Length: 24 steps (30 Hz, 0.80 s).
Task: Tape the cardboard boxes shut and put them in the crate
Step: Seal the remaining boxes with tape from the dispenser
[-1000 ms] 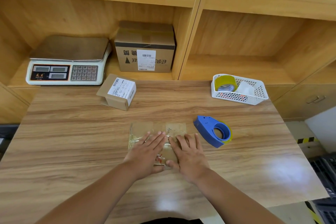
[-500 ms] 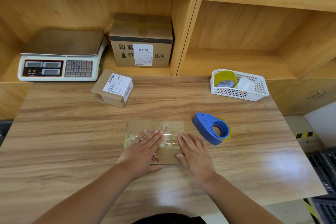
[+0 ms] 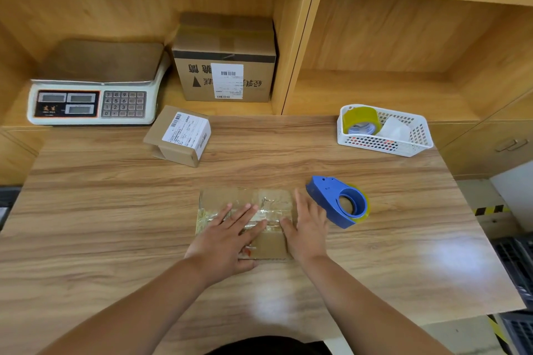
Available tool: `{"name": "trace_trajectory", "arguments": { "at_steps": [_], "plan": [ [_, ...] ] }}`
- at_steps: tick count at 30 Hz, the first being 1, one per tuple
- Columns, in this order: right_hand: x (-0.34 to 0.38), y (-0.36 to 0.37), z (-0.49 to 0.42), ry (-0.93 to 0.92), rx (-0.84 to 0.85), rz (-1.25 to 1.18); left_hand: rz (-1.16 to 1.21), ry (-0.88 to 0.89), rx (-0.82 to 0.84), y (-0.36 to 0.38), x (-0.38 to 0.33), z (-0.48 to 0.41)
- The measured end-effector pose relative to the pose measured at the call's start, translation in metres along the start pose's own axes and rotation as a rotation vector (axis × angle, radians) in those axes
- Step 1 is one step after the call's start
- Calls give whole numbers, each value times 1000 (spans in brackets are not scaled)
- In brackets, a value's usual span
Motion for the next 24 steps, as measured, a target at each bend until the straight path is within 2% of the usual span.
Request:
{"name": "trace_trajectory", "arguments": {
  "at_steps": [7,14,19,21,24],
  "plan": [
    [5,-2,-13,-184,74,61,-28,-4,72,-1,-2,1],
    [-11,1,-23,-122,358,-182,-126,2,105,-4,-5,2],
    [-5,-8,-23,-166,202,-54,-89,-15,205,-4,-5,0],
    [-4,-11,-23,-193,152,-17,-95,-5,152,-4,-2,-1],
    [0,-12,-23,-247,83,45,-49,-30,159,-9,-1,-1]
  ]
}}
Point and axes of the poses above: each hand's wrist, its own z-axis away from the middle knuckle, its own y-axis out of the palm, x = y × z, the point moved 5 cm from there along -z, towards the middle knuckle, and after that the axes turned 6 degrees about -x, right-handed, at the moved point
